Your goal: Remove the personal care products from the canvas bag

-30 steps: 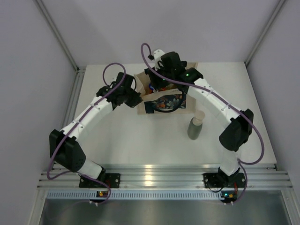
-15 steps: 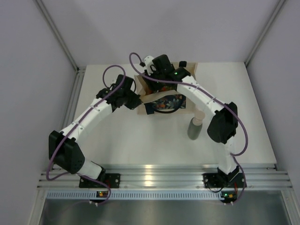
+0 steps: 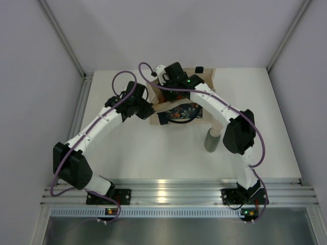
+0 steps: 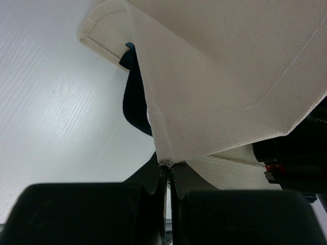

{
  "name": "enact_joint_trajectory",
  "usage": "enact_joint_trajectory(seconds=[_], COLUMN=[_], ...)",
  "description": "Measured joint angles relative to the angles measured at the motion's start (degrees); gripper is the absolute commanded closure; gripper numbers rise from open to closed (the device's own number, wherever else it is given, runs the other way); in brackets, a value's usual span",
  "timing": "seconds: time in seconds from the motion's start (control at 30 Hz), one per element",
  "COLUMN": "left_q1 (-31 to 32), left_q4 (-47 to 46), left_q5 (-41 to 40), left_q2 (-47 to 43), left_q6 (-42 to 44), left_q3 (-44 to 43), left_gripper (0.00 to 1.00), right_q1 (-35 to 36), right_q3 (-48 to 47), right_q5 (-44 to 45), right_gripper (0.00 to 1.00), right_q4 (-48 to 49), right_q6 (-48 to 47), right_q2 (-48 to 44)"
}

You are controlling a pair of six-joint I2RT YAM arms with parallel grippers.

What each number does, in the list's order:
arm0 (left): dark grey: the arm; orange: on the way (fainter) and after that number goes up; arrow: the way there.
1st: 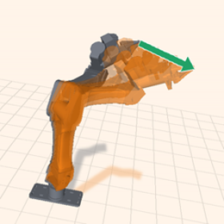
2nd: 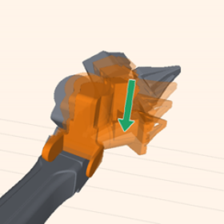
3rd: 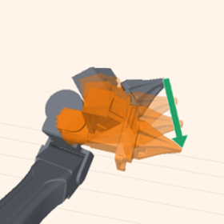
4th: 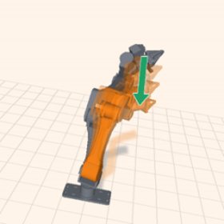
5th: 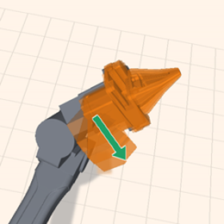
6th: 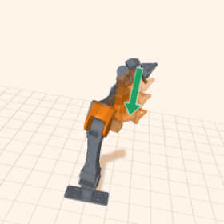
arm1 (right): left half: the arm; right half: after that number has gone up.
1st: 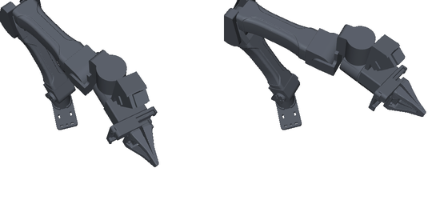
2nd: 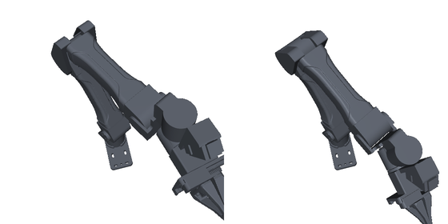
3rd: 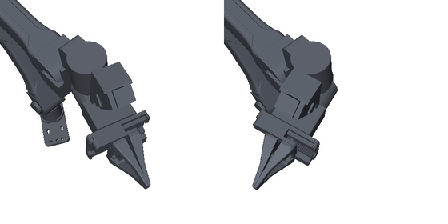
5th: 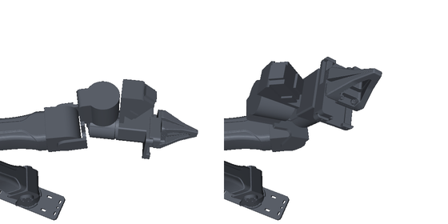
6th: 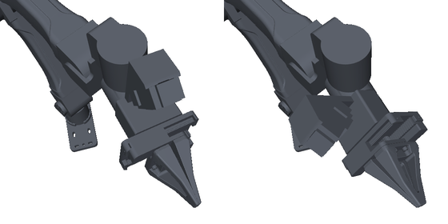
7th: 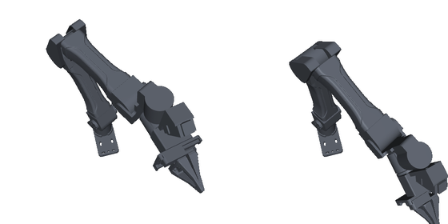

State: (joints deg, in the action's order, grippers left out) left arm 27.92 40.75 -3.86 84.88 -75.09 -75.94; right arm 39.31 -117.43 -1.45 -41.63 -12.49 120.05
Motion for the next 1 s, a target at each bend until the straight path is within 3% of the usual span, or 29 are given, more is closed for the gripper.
enact_joint_trajectory(seconds=[0.03, 0.07, 0.63, 1.0], left_q1=[0.0, 0.0, 0.0, 0.0], left_q4=[0.0, 0.0, 0.02, 0.37], left_q5=[0.0, 0.0, 0.02, 0.11], left_q2=[0.0, 0.0, 0.0, 0.02], left_q6=[0.04, 0.04, 0.02, 0.04], left_q3=[0.0, 0.0, -0.02, -0.02], left_gripper=[1.0, 1.0, 1.0, 1.0], right_q1=[-0.07, -0.11, 0.42, 0.96], right_q3=[0.0, 0.0, -4.0, -4.94], right_q5=[-0.04, -0.17, 3.82, 7.06], right_gripper=[0.99, 1.0, 1.0, 1.0], right_q4=[0.0, 0.0, -2.8, -4.44], right_q6=[-0.09, 0.0, 6.12, 8.63], right_q2=[0.0, 0.0, -0.28, -6.1])
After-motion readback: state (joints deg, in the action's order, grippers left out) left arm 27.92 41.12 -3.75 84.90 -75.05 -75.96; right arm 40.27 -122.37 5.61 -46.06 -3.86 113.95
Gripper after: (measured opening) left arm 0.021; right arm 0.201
